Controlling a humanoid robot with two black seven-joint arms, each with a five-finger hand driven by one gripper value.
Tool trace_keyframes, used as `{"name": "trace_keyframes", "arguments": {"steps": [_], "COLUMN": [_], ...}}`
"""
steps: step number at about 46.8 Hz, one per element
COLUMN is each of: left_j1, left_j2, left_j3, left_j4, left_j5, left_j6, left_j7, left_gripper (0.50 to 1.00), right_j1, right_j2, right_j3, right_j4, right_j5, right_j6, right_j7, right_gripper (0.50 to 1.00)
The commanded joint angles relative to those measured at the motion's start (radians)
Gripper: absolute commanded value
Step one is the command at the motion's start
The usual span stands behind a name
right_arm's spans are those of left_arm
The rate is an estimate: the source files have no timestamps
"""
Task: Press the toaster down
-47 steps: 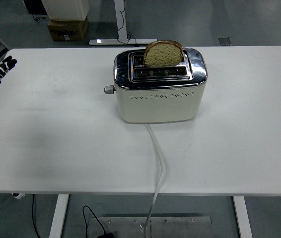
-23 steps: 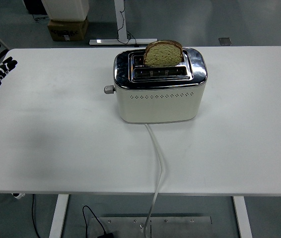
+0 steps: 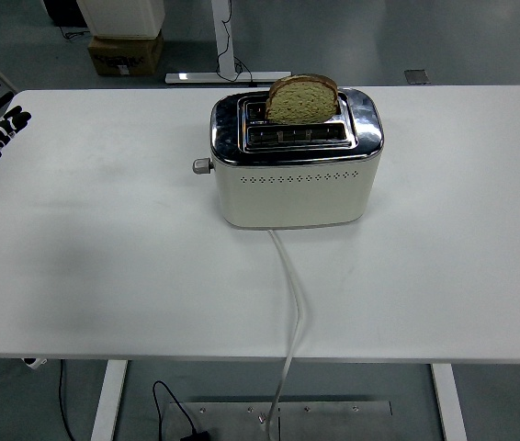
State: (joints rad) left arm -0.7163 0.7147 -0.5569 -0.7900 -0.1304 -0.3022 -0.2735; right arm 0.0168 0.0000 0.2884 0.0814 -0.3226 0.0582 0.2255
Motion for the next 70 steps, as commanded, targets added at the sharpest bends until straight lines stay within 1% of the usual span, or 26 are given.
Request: {"name": "trace_keyframes", "arguments": {"steps": [1, 17, 26, 30, 34, 39, 44, 49, 55, 58, 70], "left_j1": [0.000, 0.003, -0.029, -0.063, -0.087, -0.121, -0.146, -0.160, -0.166, -0.166, -0.163], "left_j2": [0.000, 0.002, 0.003, 0.017, 0.043, 0.097, 0.149, 0.175, 0.186, 0.190, 0.192], "left_j3": [-0.001, 0.002, 0.005, 0.006, 0.006, 0.006, 0.006, 0.008, 0.008, 0.008, 0.012], "left_j4": [0.000, 0.000, -0.008, -0.015, -0.035, -0.107, -0.205, -0.281, -0.348, -0.376, -0.457], "left_j5": [0.000, 0.003, 0.021, 0.026, 0.038, 0.090, 0.211, 0.392, 0.659, 0.767, 1.058], "left_j6": [0.000, -0.001, 0.000, 0.000, 0.000, 0.000, 0.000, -0.001, -0.008, -0.012, -0.032], "left_j7": [0.000, 0.000, 0.020, 0.030, 0.057, 0.083, 0.083, 0.085, 0.099, 0.106, 0.112], "left_gripper": [1.000, 1.000, 1.000, 1.000, 1.000, 1.000, 1.000, 1.000, 1.000, 1.000, 1.000], "right_j1": [0.000, 0.000, 0.000, 0.000, 0.000, 0.000, 0.000, 0.000, 0.000, 0.000, 0.000], "right_j2": [0.000, 0.000, 0.000, 0.000, 0.000, 0.000, 0.000, 0.000, 0.000, 0.000, 0.000], "right_j3": [-0.002, 0.000, 0.000, 0.000, 0.000, 0.000, 0.000, 0.000, 0.000, 0.000, 0.000], "right_j4": [0.000, 0.000, 0.000, 0.001, 0.001, 0.000, 0.000, 0.000, 0.001, 0.001, 0.001], "right_j5": [0.000, 0.000, -0.001, -0.001, -0.001, 0.000, -0.001, -0.001, -0.001, -0.001, 0.000], "right_j6": [0.000, 0.000, 0.000, 0.000, 0.000, 0.000, 0.000, 0.000, 0.000, 0.000, 0.000], "right_j7": [0.000, 0.000, 0.000, 0.000, 0.000, 0.000, 0.000, 0.000, 0.000, 0.000, 0.000], "right_gripper": [0.998, 0.998, 0.998, 0.998, 0.998, 0.998, 0.998, 0.998, 0.998, 0.998, 0.998]}}
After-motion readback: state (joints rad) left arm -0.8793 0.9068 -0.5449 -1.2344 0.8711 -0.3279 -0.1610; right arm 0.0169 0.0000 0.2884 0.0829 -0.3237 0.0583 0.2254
